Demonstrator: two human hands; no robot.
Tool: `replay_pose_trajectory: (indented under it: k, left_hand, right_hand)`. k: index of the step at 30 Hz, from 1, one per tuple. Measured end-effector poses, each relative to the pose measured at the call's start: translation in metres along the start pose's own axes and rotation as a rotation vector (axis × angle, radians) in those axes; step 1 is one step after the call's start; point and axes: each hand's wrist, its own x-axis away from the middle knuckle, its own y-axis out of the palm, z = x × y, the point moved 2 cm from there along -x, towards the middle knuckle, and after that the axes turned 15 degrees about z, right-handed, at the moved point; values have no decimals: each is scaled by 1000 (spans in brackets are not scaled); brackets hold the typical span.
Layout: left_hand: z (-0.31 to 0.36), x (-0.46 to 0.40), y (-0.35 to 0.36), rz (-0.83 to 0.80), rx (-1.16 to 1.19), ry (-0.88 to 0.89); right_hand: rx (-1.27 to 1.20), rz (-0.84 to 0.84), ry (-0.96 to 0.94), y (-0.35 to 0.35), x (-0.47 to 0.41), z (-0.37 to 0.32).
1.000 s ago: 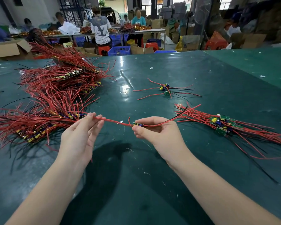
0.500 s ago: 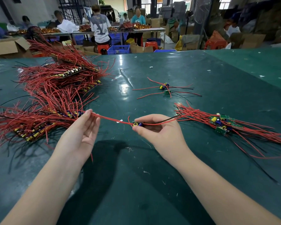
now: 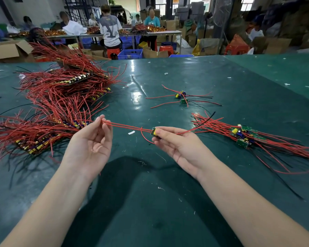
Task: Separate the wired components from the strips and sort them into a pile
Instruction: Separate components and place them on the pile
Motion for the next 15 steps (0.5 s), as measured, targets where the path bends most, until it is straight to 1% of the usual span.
replay_pose_trajectory:
  k: [2, 5, 10, 15]
  left_hand:
    - [0, 1, 1, -19, 18, -5]
    - [0, 0, 2, -2, 3, 35]
    - [0, -7, -2, 55, -70, 138]
    - [2, -6, -2, 45, -115, 175]
  right_hand:
    - [-34, -11, 106, -1, -1, 0]
    - [-39, -21, 172, -3, 0, 1]
    - [-26, 10, 181, -2, -1, 4]
    - [-42, 49, 143, -4, -2, 2]
